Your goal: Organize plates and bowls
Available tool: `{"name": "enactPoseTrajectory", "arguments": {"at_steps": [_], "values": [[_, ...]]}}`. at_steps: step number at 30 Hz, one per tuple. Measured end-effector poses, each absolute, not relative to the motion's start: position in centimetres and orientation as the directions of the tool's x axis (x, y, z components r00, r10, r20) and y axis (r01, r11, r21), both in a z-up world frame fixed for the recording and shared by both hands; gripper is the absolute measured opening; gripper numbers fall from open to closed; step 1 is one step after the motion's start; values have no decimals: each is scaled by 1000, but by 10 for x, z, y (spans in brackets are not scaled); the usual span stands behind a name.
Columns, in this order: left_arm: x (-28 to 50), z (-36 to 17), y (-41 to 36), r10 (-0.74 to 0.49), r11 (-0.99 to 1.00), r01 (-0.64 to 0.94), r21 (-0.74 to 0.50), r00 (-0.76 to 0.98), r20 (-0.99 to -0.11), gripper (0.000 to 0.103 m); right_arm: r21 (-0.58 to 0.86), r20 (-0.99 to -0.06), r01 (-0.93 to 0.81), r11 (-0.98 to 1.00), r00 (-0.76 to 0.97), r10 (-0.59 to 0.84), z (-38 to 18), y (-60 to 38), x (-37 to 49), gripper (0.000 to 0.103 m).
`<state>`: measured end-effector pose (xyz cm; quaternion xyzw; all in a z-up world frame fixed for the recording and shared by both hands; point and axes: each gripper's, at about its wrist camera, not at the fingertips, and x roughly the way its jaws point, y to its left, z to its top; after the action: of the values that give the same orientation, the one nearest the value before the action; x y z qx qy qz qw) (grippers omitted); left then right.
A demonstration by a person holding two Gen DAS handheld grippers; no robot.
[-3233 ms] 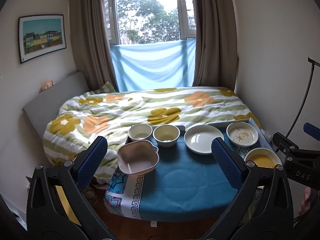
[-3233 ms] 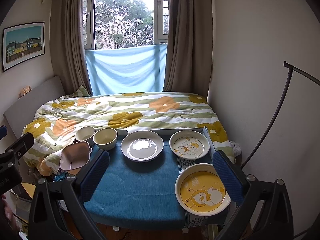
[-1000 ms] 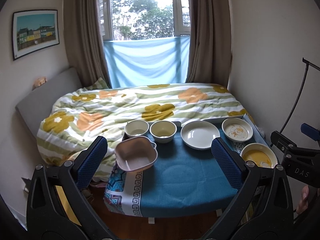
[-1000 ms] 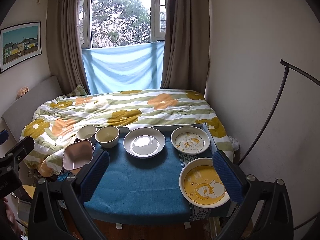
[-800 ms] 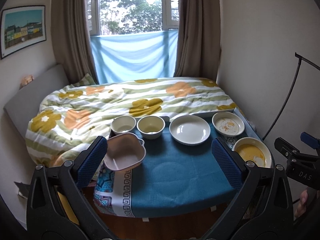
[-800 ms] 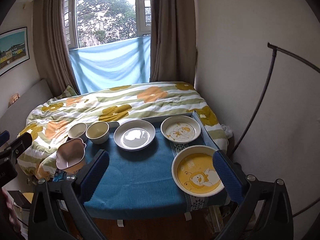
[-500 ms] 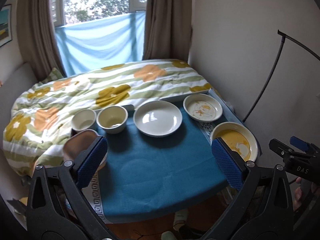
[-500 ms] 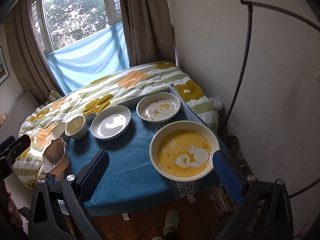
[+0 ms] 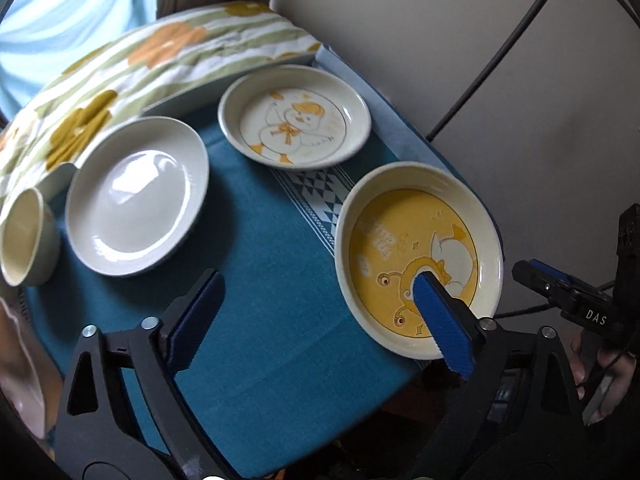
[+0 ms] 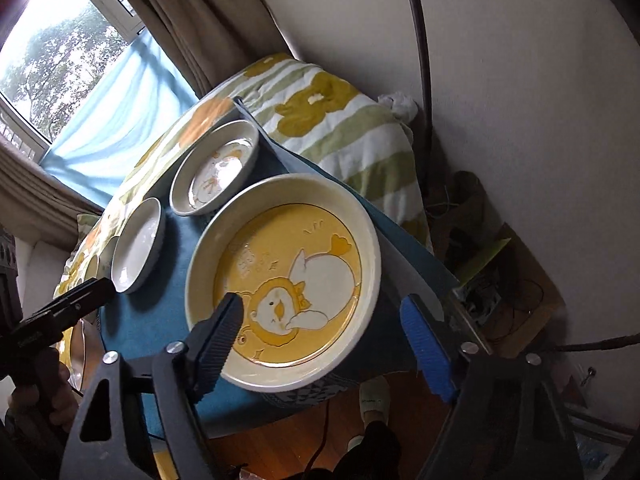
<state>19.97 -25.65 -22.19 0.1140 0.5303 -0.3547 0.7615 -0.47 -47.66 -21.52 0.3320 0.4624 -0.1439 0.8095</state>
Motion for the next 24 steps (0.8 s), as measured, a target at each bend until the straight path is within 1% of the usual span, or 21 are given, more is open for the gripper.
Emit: {"name": "enactPoseTrajectory", "arguments": {"at_steps": [1,3,5,8,9,10,12,13,15,16,17,18,19,21,22,23,24], "values": [[200,-229,-262,-417,714,666,-216,156,-895,83,422,-843,541,728,529,95,-222,-482,-4,67],[204,-247,-274,-405,700,676,-231,110,-908,78,436,-845,539,721,520,122,-234,-489,-3,63],[207,-260,-282,-393,689,681,-246,66,-917,68,441,-848,539,718,512,136,-242,-494,0,56],[210,-274,-289,-381,673,689,-268,13,-925,61,480,-831,531,698,531,167,-249,-500,1,49],[211,-277,-290,-377,670,692,-269,4,-926,60,483,-830,530,697,531,172,-251,-501,2,47],[213,-279,-292,-374,668,694,-268,2,-927,59,486,-829,528,696,530,176,-253,-502,3,46],[216,-284,-295,-374,667,691,-279,-14,-927,54,500,-823,524,689,536,189,-256,-504,7,40],[217,-286,-296,-381,660,690,-297,-33,-924,52,513,-816,519,683,542,201,-258,-505,9,34],[218,-287,-299,-389,645,696,-317,-58,-919,48,524,-810,514,679,548,210,-260,-506,12,33],[217,-287,-301,-389,635,703,-320,-67,-919,44,524,-809,510,682,549,211,-261,-506,14,32],[218,-289,-304,-387,626,710,-321,-75,-919,40,527,-807,506,683,549,216,-262,-506,16,28],[217,-290,-306,-384,619,715,-325,-85,-919,37,522,-811,506,687,544,215,-263,-507,17,25],[217,-292,-308,-382,613,717,-331,-98,-919,32,518,-814,508,689,541,212,-264,-507,19,24],[219,-296,-312,-375,610,717,-338,-115,-920,27,516,-816,514,685,538,211,-265,-508,18,18],[218,-296,-313,-372,607,719,-340,-121,-920,21,518,-816,517,681,538,211,-266,-509,17,17],[217,-298,-315,-370,603,720,-343,-128,-920,18,522,-814,519,677,539,214,-267,-510,17,14],[217,-299,-317,-369,600,721,-347,-135,-919,17,526,-813,520,673,541,217,-268,-511,16,14]]}}
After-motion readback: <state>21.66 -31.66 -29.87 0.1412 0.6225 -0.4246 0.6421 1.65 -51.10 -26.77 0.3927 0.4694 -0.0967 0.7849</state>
